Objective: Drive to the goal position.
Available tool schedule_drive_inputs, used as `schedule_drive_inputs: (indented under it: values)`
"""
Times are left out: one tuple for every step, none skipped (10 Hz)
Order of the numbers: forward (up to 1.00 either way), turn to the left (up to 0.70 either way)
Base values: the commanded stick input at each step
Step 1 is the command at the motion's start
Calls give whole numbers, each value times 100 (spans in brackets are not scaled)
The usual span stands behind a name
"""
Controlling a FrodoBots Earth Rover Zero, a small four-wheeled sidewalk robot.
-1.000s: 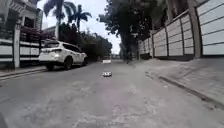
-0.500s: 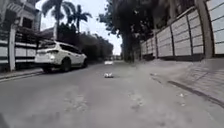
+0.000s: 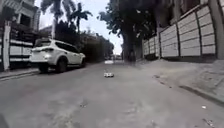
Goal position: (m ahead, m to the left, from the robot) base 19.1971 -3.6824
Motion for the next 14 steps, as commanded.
schedule_drive_inputs:
  values:
    - [100,0]
    - [100,0]
    - [100,0]
    - [100,0]
    - [100,0]
    - [100,0]
    - [100,0]
    - [100,0]
    - [100,0]
    - [100,0]
    - [100,0]
    - [100,0]
    - [100,0]
    - [100,0]
